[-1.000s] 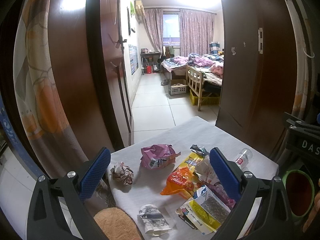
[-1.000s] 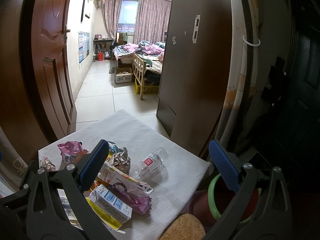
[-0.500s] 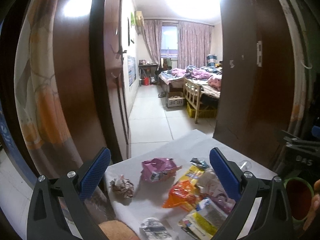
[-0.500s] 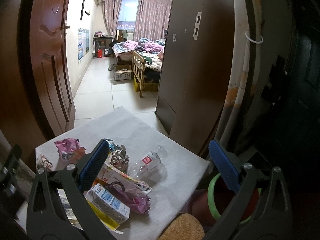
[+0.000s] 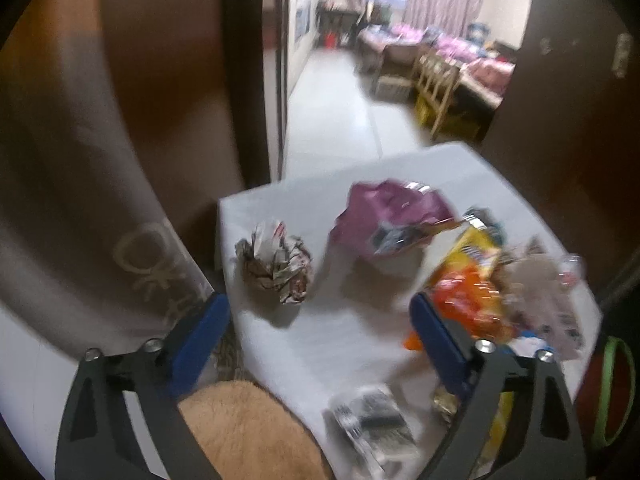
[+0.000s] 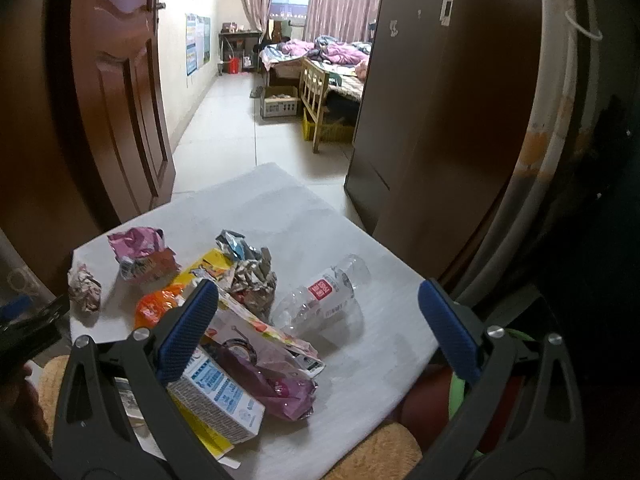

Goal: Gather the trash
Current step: 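Grasp the crumpled foil with the left tool while the right tool grasps the pink bag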

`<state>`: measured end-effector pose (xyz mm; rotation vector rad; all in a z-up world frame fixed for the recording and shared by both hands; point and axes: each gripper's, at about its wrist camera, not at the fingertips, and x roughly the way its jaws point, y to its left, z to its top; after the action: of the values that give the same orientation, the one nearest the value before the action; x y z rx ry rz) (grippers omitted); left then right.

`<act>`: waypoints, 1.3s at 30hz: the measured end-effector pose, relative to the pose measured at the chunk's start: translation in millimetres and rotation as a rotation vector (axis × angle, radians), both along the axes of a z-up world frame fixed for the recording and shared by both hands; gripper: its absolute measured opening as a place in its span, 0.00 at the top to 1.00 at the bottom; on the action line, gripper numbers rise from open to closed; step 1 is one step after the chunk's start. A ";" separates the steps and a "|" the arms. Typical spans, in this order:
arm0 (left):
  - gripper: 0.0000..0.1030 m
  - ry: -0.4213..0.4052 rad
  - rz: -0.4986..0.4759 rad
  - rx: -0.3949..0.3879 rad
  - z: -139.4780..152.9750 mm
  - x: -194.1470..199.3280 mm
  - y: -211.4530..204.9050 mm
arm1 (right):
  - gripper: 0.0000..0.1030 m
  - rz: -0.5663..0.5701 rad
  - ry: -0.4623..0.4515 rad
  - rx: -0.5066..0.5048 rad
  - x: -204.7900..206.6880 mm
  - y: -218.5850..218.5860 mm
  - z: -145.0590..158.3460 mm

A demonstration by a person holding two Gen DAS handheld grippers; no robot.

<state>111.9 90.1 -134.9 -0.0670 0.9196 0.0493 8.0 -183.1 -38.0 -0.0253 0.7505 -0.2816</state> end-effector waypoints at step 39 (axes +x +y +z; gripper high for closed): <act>0.67 0.004 -0.088 -0.136 -24.4 -12.1 15.9 | 0.06 0.414 0.497 0.373 233.4 168.0 -153.1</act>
<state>99.8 106.0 -159.3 -0.1528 0.9278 -0.0950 241.4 -15.1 -191.1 0.1053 1.2578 0.2743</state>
